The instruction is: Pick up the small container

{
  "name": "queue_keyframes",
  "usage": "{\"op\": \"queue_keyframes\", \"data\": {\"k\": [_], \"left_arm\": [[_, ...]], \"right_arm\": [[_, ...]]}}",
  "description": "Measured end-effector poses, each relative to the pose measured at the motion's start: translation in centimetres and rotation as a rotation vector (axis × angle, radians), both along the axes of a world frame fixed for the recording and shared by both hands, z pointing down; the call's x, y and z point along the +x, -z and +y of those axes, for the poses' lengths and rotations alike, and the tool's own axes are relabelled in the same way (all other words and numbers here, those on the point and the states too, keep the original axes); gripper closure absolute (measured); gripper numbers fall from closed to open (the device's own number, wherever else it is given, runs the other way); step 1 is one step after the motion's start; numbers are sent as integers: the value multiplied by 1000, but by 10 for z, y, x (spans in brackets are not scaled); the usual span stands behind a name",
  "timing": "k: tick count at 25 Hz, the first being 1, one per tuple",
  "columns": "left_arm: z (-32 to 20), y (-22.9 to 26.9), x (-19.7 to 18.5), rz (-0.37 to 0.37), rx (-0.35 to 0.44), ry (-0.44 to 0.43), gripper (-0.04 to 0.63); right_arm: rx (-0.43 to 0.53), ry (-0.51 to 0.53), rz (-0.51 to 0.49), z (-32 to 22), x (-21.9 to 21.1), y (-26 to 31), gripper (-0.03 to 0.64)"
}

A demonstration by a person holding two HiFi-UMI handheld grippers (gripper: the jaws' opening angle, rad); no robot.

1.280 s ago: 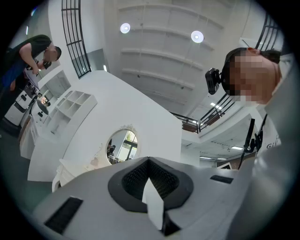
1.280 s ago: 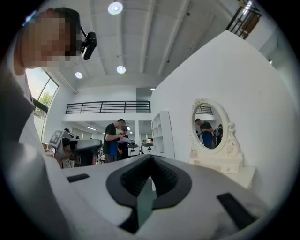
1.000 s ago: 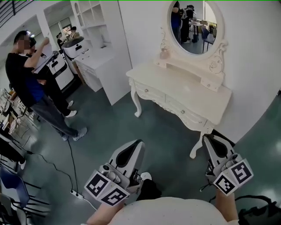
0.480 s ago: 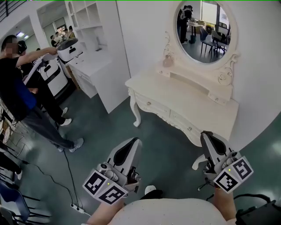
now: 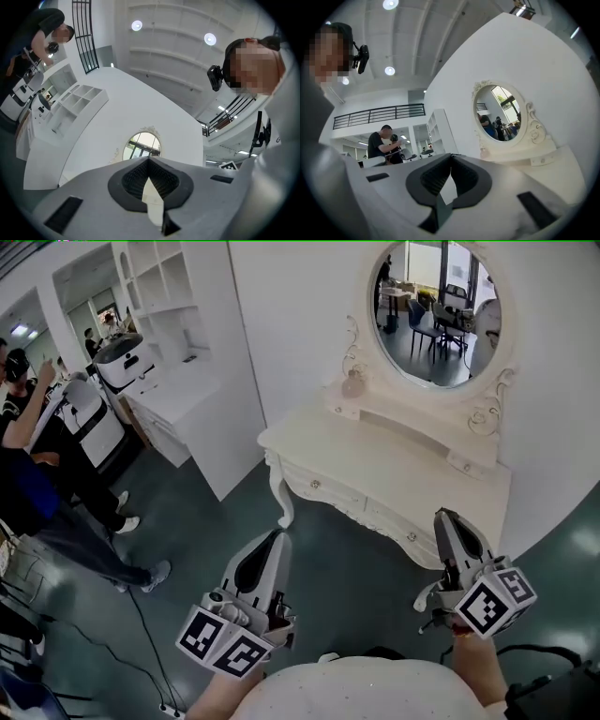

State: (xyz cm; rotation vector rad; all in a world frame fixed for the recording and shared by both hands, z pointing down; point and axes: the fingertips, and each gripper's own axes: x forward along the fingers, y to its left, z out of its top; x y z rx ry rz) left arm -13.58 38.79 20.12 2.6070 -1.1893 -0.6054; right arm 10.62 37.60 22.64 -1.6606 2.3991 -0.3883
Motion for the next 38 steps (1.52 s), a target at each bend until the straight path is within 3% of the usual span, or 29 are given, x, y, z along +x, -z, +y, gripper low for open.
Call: {"op": "queue_keyframes", "data": {"k": [3,5,8,16,27,32,38], "left_arm": [[-14,-14,-3,-1,-48,-25,595],[-23,-14,-11,36,-56,-27,595],[-42,-15,-23,74,-59,-2,595],[-114,-26,-29,65,-98,29,595],[-245,-10,0,40,-97,65,595],[-287,-8,23,22,-87,58,595],[-322,-14,42,17,-108,43,595]], "right_arm": [[-42,-61,-1,-16,6,-7,614],[-46,-73,-14,-28,7,-7,614],[-34,-67,-18,-50,0,-10,614],[-30,-15,-2,-143,-11,-21,614],[2,124,117,-282,-14,-18,614],[11,164,198,-323,-8,-25,614],[-9,163,201,-354,7,-37,614]]}}
